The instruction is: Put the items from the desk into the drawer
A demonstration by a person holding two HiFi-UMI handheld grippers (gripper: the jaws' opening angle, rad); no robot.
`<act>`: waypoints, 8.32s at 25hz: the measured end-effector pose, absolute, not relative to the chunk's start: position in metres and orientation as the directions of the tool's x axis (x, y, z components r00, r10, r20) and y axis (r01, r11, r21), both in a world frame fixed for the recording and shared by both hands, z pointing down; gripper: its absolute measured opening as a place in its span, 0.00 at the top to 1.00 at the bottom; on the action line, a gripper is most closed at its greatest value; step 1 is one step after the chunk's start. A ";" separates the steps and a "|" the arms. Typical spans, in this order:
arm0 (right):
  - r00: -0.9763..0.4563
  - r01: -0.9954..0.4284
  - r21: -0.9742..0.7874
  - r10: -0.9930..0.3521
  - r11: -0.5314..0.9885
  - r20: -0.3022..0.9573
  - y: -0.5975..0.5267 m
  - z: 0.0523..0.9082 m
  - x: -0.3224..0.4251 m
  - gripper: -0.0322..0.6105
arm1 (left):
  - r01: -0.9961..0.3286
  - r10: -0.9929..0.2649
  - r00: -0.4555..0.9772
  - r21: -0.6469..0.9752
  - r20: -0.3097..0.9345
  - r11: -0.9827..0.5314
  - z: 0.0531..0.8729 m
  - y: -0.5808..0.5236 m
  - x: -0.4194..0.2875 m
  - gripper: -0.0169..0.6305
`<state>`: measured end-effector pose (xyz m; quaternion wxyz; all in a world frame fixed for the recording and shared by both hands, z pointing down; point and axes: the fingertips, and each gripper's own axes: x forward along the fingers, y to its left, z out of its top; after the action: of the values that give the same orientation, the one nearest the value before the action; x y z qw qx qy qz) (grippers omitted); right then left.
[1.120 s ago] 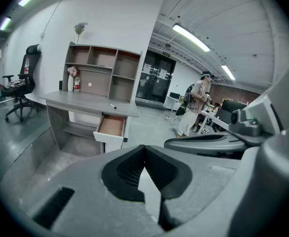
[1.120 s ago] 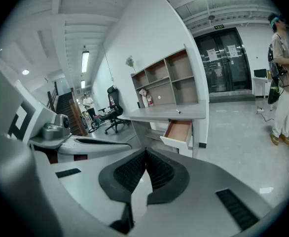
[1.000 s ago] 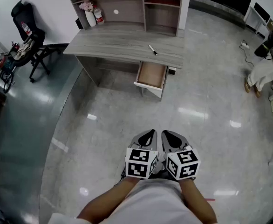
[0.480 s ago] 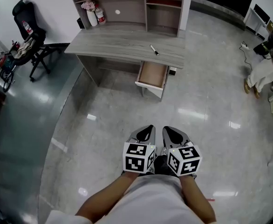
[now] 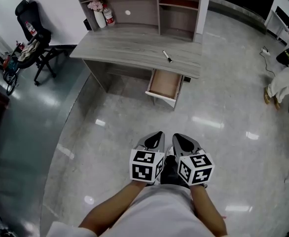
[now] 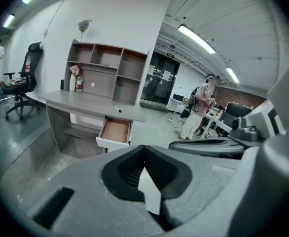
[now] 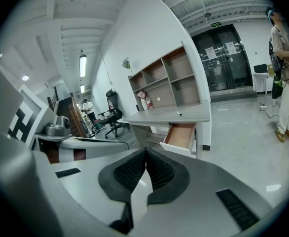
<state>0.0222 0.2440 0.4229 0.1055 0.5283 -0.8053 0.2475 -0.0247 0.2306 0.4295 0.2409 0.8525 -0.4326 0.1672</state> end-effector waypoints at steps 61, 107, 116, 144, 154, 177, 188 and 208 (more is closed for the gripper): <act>-0.511 -0.858 -0.236 -0.717 0.456 0.473 -0.074 0.444 0.075 0.95 | -0.868 -0.690 0.495 0.268 0.528 -0.418 0.443 -0.088 0.045 0.97; -0.231 -0.950 -0.032 -0.634 0.310 0.738 -0.241 0.556 0.084 0.87 | -0.830 -0.581 0.548 0.301 0.602 -0.470 0.489 -0.244 0.007 0.97; -0.272 -0.938 -0.051 -0.639 0.342 0.720 -0.228 0.546 0.079 0.88 | -0.843 -0.598 0.529 0.294 0.603 -0.450 0.487 -0.230 0.007 0.97; -0.429 -0.855 -0.081 -0.610 0.513 0.667 -0.129 0.526 0.048 0.88 | -0.902 -0.671 0.432 0.270 0.602 -0.337 0.488 -0.134 -0.002 0.97; -0.456 -0.827 -0.071 -0.592 0.558 0.664 -0.098 0.530 0.028 0.88 | -0.924 -0.703 0.380 0.281 0.601 -0.260 0.492 -0.107 -0.031 0.97; -0.411 -0.839 -0.148 -0.430 0.524 0.804 -0.097 0.646 0.018 0.88 | -0.940 -0.650 0.336 0.289 0.681 -0.183 0.558 -0.105 -0.052 0.97; -0.381 -0.842 -0.152 -0.370 0.518 0.847 -0.104 0.679 0.008 0.88 | -0.944 -0.625 0.324 0.285 0.710 -0.165 0.574 -0.108 -0.068 0.97; -0.343 -0.840 -0.178 -0.247 0.513 0.906 -0.112 0.721 0.003 0.86 | -0.950 -0.607 0.308 0.278 0.733 -0.146 0.585 -0.119 -0.090 0.97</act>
<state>0.0029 -0.1120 0.7208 0.4432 0.3632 -0.7484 0.3342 -0.0899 -0.1185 0.5849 0.3677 0.7201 -0.5404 0.2329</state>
